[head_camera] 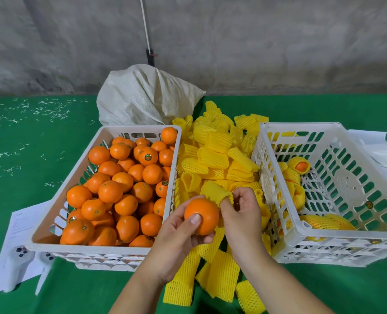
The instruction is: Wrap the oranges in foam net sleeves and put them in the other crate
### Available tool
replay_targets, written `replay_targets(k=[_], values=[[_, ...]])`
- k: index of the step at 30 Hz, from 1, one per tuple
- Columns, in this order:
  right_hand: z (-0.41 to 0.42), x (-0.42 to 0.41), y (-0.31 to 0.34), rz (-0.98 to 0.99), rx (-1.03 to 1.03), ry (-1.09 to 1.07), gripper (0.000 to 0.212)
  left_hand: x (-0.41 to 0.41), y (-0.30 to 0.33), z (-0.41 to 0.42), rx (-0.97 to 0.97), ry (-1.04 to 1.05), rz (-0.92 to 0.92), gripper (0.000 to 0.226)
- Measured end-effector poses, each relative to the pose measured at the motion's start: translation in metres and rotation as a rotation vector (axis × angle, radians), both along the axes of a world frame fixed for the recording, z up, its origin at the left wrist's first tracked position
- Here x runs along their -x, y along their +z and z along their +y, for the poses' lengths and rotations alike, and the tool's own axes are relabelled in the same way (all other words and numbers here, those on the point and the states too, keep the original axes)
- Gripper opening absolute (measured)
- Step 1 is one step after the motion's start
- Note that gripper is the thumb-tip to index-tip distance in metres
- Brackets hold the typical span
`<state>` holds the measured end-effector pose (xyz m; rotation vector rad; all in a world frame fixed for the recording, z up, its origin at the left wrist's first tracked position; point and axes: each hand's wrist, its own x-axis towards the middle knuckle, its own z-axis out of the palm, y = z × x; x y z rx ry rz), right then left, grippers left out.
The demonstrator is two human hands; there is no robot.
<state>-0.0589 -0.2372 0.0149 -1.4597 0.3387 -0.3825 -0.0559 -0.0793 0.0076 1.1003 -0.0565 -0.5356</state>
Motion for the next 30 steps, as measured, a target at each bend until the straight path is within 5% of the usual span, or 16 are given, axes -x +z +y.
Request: replay_targets(k=[7,13,17,24,30], values=[[-0.007,-0.004,-0.002,0.047,0.194,0.000,0.034,0.005,0.000,0.004,0.007,-0.199,-0.037,0.085],[-0.019,0.000,0.000,0.099,0.289,0.131,0.024,0.001,-0.006,0.003,-0.041,0.022,-0.019,0.082],[-0.021,0.009,0.009,0.011,0.391,0.196,0.026,-0.004,-0.006,0.004,-0.257,0.242,-0.182,0.059],[0.010,0.026,0.006,-0.204,0.646,0.278,0.022,-0.011,-0.013,0.005,-0.458,0.304,-0.407,0.061],[0.003,0.021,-0.002,-0.165,0.635,0.272,0.031,-0.008,-0.018,0.004,-0.068,0.130,-0.160,0.067]])
